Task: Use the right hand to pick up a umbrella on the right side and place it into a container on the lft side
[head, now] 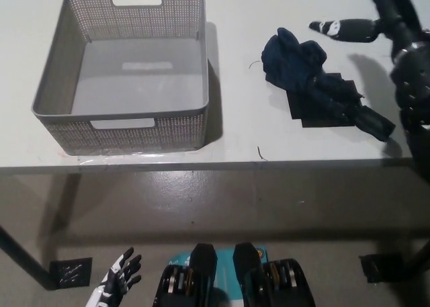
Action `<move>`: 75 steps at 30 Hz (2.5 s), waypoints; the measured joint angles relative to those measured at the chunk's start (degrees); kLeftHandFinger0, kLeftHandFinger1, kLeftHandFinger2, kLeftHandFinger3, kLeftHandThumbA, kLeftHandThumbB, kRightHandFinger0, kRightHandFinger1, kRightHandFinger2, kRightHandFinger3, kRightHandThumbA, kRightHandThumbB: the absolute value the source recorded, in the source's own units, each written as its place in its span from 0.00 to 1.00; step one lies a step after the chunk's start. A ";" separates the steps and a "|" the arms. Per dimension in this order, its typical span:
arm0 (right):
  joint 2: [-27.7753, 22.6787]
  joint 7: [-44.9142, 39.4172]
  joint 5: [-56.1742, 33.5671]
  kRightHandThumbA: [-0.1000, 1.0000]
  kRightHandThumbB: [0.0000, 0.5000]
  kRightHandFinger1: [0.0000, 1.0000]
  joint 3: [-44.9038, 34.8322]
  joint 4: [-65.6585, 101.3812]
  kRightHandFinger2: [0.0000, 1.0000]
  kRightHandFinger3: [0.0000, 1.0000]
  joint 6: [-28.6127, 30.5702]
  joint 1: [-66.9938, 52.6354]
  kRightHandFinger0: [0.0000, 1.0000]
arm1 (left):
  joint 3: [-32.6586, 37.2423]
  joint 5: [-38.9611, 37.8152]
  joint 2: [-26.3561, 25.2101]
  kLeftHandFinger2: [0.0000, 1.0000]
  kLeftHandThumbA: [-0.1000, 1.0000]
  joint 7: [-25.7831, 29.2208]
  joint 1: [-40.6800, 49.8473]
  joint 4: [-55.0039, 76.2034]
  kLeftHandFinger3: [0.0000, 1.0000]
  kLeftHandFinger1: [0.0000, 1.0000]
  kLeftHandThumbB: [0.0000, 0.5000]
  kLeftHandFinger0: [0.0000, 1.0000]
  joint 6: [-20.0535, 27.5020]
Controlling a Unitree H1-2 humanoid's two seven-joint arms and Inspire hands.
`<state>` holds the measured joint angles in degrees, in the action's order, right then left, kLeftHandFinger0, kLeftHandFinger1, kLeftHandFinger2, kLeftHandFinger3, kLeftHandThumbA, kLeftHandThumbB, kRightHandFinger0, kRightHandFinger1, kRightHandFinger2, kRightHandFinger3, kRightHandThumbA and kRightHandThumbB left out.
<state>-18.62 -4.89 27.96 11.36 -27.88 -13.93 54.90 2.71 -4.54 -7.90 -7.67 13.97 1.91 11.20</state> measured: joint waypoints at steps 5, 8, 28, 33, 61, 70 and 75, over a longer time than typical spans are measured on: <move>1.08 -3.50 0.30 1.00 0.94 1.00 4.81 -15.97 1.00 1.00 -1.62 5.53 1.00 | 0.10 0.00 0.04 1.00 1.00 -0.04 0.02 -0.01 1.00 1.00 0.06 1.00 0.27; 2.23 -6.74 0.42 1.00 0.86 1.00 7.91 -26.10 1.00 1.00 -2.33 9.57 1.00 | 0.17 0.00 0.06 1.00 1.00 -0.05 0.03 -0.02 1.00 1.00 0.06 1.00 0.38; 7.70 -23.48 4.06 0.94 0.66 1.00 24.53 -52.35 1.00 1.00 -0.56 20.18 1.00 | 1.22 -0.09 -0.59 1.00 1.00 -1.64 0.96 -0.07 1.00 1.00 0.05 1.00 3.02; 8.51 -20.41 4.85 0.01 0.58 0.50 24.85 -52.47 0.53 1.00 -1.82 18.93 0.43 | 1.20 -0.39 -0.62 1.00 1.00 -2.26 0.93 -0.09 1.00 1.00 0.06 1.00 3.54; 11.19 13.06 1.21 0.00 0.49 0.30 8.82 -43.03 0.69 0.79 9.31 13.44 0.03 | 0.94 -0.38 -0.61 1.00 1.00 -2.35 0.79 -0.88 1.00 1.00 0.05 1.00 4.02; 16.76 13.08 1.28 0.00 0.44 0.12 8.70 -29.65 0.63 0.56 9.02 19.57 0.00 | 1.02 -0.20 -0.60 1.00 1.00 -2.35 0.98 -0.87 1.00 1.00 0.08 1.00 4.03; 21.43 13.08 1.52 0.00 0.47 0.02 8.96 -28.21 0.51 0.46 8.46 24.92 0.00 | 1.17 -0.01 -0.60 1.00 1.00 -2.35 1.06 -0.83 1.00 1.00 0.02 1.00 4.08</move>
<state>2.81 8.19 29.48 20.33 -56.09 -5.48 79.81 3.88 -4.56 -8.50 -10.02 15.03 1.08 15.28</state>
